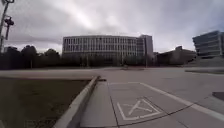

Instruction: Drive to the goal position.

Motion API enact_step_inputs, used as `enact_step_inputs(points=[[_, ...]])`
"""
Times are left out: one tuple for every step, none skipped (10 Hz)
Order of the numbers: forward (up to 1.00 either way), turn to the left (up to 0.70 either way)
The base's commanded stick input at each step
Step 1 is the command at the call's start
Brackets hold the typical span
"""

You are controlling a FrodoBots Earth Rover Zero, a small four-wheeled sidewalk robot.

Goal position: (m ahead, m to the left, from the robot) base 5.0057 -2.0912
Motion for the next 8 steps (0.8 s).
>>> enact_step_inputs(points=[[0.06,0.00],[0.06,0.00],[0.06,0.00],[0.06,0.00],[0.06,0.00],[0.06,0.00],[0.06,0.00],[0.06,0.00]])
